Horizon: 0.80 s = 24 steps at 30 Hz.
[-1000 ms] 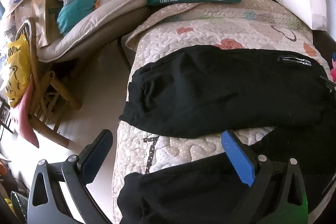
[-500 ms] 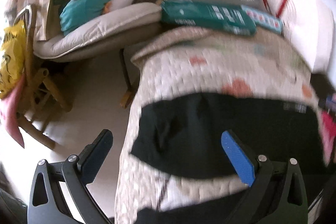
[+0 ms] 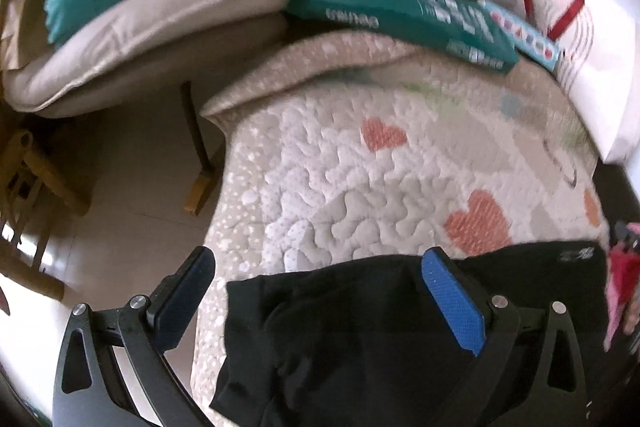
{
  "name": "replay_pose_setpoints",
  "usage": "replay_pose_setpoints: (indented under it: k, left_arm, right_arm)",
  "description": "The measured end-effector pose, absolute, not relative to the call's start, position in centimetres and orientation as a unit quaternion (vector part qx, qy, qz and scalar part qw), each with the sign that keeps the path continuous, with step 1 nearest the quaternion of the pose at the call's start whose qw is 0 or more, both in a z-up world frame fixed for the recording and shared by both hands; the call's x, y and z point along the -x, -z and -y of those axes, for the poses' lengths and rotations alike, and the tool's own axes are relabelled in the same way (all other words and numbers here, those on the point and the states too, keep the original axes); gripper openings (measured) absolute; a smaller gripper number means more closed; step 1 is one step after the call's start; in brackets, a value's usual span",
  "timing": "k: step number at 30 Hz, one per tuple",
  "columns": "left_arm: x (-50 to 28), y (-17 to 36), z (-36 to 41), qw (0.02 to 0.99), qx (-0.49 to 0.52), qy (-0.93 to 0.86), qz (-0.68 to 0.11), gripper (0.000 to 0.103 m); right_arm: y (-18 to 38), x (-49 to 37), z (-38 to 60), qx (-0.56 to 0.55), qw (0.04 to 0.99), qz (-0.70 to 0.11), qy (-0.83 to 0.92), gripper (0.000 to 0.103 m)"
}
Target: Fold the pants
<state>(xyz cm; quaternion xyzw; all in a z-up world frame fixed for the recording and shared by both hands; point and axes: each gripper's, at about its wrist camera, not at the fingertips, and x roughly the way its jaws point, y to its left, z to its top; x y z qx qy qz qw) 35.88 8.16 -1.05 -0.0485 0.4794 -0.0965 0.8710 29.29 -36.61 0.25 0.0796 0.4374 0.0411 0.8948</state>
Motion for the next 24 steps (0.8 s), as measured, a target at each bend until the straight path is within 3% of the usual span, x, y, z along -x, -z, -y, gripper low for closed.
replay_pose_setpoints:
  k: [10,13,15,18,19,20,22,24]
  left_arm:
    - [-37.5,4.0,-5.6,0.848,-0.01,0.153,-0.507,0.103]
    - [-37.3,4.8,-4.3,0.838,-0.046,0.176,-0.514,0.103]
    - [-36.9,4.9,-3.9,0.839,-0.061,0.185,-0.508,0.097]
    - [-36.6,4.5,-4.1,0.839,-0.059,0.195,-0.505,0.076]
    - [-36.6,4.3,-4.2,0.839,-0.059,0.195,-0.504,0.062]
    - [-36.6,4.0,-4.5,0.839,-0.056,0.195,-0.504,0.04]
    - [-36.5,3.2,-5.1,0.835,-0.034,0.206,-0.509,0.015]
    - [-36.0,2.6,-5.1,0.837,-0.034,0.209,-0.505,0.01]
  right_arm:
    - [1.7,-32.2,33.3,0.001,0.872,-0.475,-0.12,0.102]
    - [3.1,-32.9,31.5,0.034,0.859,-0.492,-0.14,0.097]
    - [4.3,-33.2,30.5,0.058,0.848,-0.505,-0.149,0.089]
    - [5.0,-33.1,29.5,0.087,0.845,-0.507,-0.148,0.083]
    - [5.2,-33.1,29.4,0.093,0.844,-0.507,-0.149,0.082]
    - [5.2,-33.0,29.3,0.097,0.843,-0.507,-0.15,0.077]
    - [5.1,-32.7,29.3,0.102,0.844,-0.506,-0.147,0.065]
    - [4.7,-32.4,30.0,0.098,0.846,-0.505,-0.139,0.042]
